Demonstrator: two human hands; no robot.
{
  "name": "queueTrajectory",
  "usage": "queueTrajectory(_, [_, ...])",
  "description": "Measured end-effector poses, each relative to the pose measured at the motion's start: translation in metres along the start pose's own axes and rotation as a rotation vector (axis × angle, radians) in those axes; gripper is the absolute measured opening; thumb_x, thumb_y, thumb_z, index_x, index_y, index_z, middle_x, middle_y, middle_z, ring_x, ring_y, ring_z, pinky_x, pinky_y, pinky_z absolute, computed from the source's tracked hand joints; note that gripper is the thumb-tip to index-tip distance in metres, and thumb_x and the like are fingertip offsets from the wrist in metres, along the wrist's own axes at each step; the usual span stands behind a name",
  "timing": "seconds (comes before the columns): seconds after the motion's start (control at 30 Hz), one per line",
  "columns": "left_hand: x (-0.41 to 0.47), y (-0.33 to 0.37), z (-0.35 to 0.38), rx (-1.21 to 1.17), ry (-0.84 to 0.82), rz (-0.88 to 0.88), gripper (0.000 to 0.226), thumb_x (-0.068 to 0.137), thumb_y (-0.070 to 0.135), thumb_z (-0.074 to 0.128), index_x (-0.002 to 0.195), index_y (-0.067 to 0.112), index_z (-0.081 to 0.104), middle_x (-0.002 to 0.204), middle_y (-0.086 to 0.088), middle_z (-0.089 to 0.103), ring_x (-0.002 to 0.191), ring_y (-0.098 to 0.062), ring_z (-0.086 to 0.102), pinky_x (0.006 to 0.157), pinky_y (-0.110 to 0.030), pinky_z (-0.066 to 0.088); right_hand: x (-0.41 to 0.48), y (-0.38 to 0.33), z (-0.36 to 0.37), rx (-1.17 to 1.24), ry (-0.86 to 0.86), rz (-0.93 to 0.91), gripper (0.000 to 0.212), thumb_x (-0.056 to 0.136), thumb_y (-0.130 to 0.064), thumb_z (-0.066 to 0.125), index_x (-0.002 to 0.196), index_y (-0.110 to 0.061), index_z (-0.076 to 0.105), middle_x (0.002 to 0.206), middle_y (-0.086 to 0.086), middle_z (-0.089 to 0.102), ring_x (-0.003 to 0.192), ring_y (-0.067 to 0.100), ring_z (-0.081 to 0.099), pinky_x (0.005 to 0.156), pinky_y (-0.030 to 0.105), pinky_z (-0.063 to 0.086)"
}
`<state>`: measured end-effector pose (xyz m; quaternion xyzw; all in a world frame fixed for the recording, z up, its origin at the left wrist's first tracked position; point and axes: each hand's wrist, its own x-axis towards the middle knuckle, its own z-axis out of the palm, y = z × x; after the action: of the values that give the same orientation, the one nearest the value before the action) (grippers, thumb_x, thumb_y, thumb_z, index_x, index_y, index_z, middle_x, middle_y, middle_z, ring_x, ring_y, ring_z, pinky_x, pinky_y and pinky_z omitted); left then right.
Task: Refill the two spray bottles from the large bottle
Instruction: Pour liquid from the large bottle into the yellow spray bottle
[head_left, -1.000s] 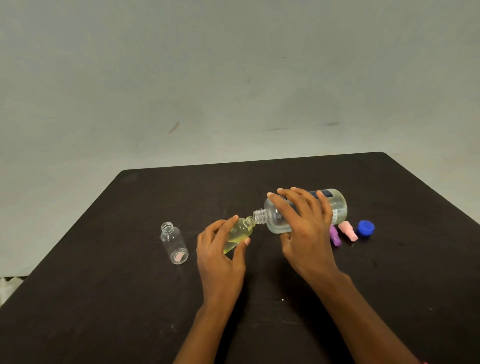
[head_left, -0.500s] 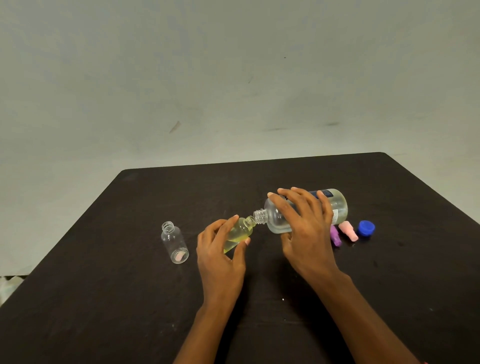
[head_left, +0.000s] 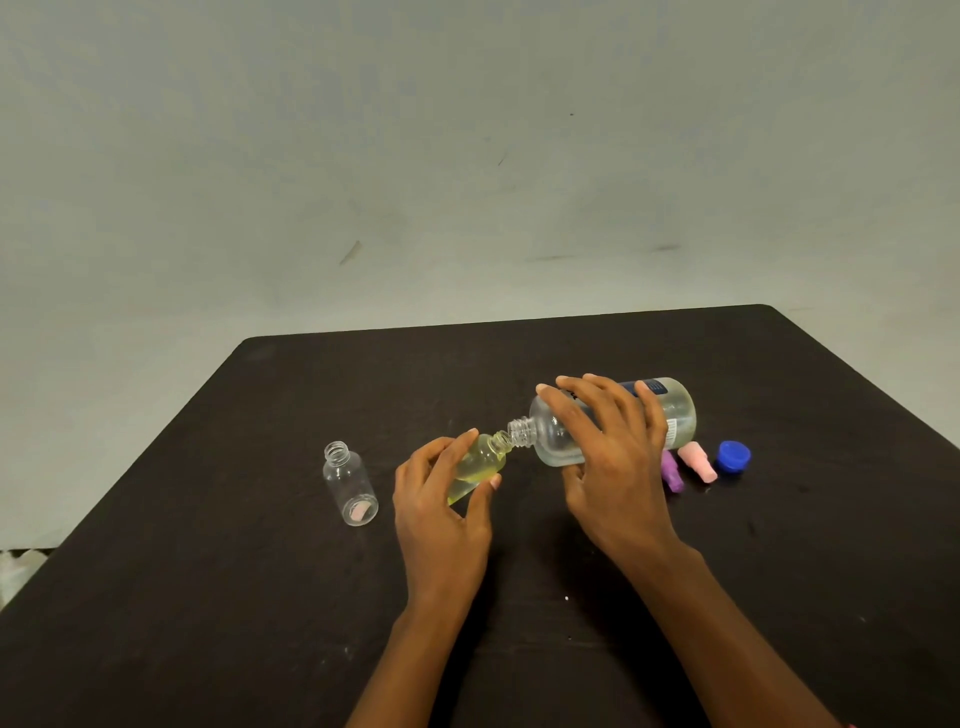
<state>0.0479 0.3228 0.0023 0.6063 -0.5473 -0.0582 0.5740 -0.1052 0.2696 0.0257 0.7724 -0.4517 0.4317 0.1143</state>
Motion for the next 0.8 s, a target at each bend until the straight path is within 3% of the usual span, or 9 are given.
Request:
queueTrajectory(0.2, [0.0003, 0.0, 0.0005, -0.003, 0.0, -0.001, 0.049, 0.074, 0.008, 0.079, 0.117, 0.028, 0.066, 0.111, 0.012, 0.057, 0.11, 0.001, 0.046, 0.088, -0.011, 0.039, -0.0005, 0.0006, -0.0006, 0.001, -0.007, 0.001, 0.089, 0.054, 0.007, 0.08, 0.13, -0.025, 0.047, 0.129, 0.003, 0.059, 0.127, 0.02, 0.042, 0.116, 0.039, 0.011])
queueTrajectory(0.8, [0.0002, -0.0003, 0.0016, -0.015, 0.008, -0.004, 0.049, 0.074, 0.007, 0.079, 0.116, 0.029, 0.066, 0.111, 0.011, 0.057, 0.109, 0.0, 0.047, 0.089, -0.022, 0.042, 0.0002, 0.0008, 0.0003, 0.004, -0.003, -0.001, 0.089, 0.054, 0.008, 0.079, 0.13, -0.024, 0.048, 0.129, 0.003, 0.059, 0.127, 0.02, 0.042, 0.116, 0.039, 0.012])
